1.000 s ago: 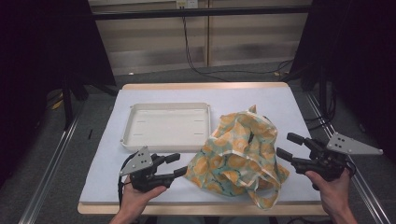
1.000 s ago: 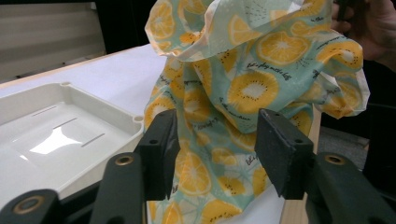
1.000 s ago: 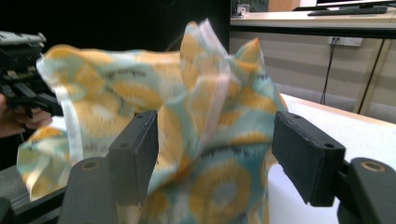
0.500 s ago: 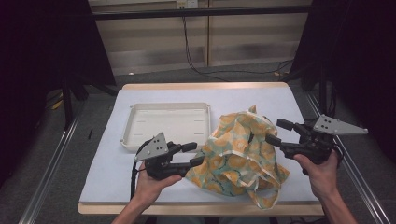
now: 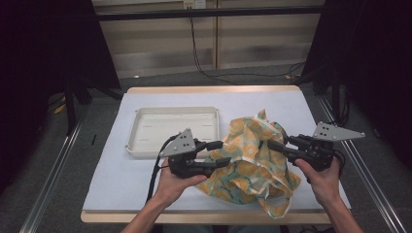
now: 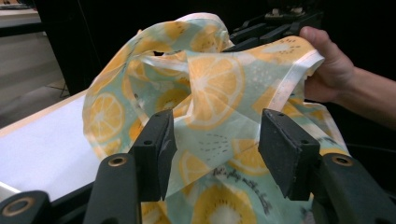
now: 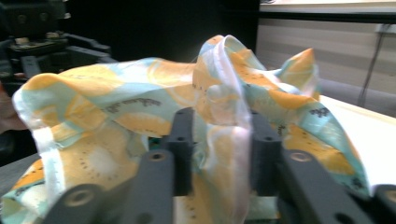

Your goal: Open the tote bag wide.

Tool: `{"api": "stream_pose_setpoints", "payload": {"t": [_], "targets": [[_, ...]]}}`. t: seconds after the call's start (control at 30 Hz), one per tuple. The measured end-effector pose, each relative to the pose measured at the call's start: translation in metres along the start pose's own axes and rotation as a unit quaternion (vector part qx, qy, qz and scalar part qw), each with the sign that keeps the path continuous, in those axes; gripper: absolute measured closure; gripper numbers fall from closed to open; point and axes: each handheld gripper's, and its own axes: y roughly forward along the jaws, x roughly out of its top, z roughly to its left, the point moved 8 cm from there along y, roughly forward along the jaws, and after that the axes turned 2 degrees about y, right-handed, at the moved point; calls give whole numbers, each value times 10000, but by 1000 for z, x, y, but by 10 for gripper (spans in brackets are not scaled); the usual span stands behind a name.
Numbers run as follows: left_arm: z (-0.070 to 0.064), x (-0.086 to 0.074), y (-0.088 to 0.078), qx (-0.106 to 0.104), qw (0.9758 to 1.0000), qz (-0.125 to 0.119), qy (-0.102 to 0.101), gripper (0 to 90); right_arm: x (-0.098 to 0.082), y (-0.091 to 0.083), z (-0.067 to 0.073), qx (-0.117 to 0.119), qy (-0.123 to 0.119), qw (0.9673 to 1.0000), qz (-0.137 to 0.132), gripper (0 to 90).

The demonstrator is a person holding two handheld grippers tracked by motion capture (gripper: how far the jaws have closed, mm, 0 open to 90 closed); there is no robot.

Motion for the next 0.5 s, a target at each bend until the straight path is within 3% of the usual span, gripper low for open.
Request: {"api": "stream_pose_setpoints", "payload": {"t": [0.1, 0.17, 0.23, 0.27, 0.5], "targets": [[-4, 2, 12, -58, 9999, 106, 49, 449, 0, 1, 3, 116, -25, 9999, -3, 785], [-8, 2, 20, -216, 9997, 107, -14, 488, 0, 0, 3, 172, -23, 9998, 14, 827], [-11, -1, 21, -344, 9993, 141, 40, 812, 1, -2, 2, 145, -35, 9999, -2, 847], [-11, -3, 21, -342, 9992, 203, 49, 883, 1, -3, 1, 137, -13, 9999, -9, 850], [-5, -26, 2, -88, 9990, 433, -27, 900, 2, -16, -14, -113, 126, 9997, -156, 861]]}}
